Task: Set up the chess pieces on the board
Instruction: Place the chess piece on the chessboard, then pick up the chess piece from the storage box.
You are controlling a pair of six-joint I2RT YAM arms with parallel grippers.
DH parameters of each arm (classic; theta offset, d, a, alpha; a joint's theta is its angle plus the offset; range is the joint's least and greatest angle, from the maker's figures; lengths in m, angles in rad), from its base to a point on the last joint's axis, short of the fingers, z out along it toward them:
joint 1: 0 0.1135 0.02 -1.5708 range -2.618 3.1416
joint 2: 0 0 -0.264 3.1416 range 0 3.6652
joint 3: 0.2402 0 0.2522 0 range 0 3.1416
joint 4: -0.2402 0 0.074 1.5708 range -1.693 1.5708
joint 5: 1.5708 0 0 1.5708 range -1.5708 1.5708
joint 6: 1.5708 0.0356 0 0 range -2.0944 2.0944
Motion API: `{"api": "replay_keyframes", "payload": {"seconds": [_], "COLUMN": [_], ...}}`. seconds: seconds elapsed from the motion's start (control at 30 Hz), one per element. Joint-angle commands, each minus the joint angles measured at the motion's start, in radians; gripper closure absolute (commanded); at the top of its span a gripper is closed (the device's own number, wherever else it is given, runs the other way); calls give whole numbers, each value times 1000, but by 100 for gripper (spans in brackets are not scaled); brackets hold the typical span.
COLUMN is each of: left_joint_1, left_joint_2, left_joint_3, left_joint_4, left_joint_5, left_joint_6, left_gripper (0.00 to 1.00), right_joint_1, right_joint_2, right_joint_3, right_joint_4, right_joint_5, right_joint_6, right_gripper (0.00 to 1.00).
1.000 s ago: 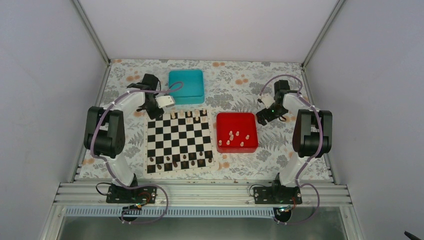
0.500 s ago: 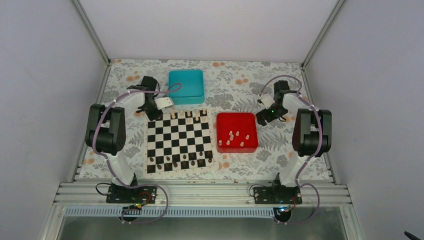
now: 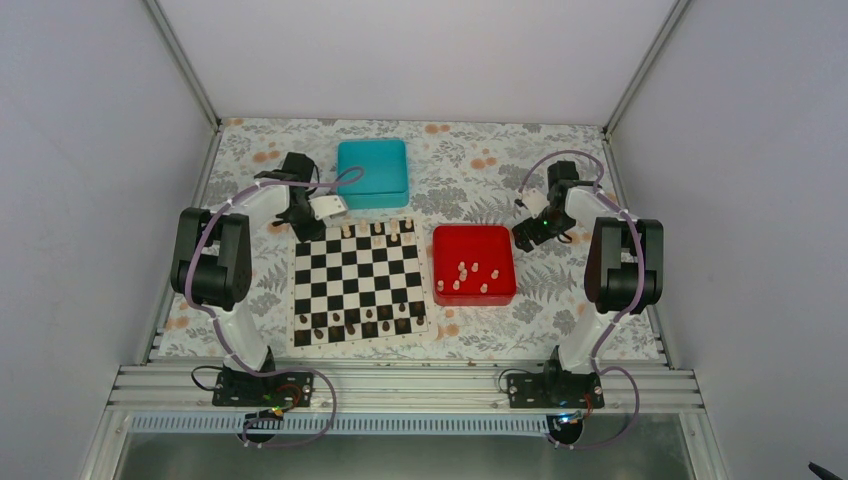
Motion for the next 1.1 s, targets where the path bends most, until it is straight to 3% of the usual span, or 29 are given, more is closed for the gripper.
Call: {"api": "replay_keyframes", "payload": {"seconds": [0.0, 0.2, 0.37, 0.57, 0.77, 1.07], "left_joint_1": [6, -1, -75, -329, -600, -786], "left_joint_2": [6, -23, -77, -71, 79, 275], "left_joint_3": [28, 122, 310, 528, 745, 750], "left_joint_4": [-32, -124, -240, -329, -396, -353], "left_joint_5": [-3, -19, -28, -27, 19, 46], "left_joint_6": [7, 12, -2, -55, -91, -94], "left_gripper": [70, 67, 63, 55, 54, 55], "right_joint_1": [7, 8, 7, 8, 8, 8], "right_joint_2": [5, 5, 5, 6, 7, 11], "right_joint_3": [1, -3, -2, -2, 0, -2], "right_joint_4": [0, 2, 2, 2, -2, -2], "right_joint_5": [6, 4, 2, 0, -1, -8], "right_joint_6": [2, -1, -2, -2, -2, -5], "right_gripper": [0, 0, 0, 0, 0, 0]}}
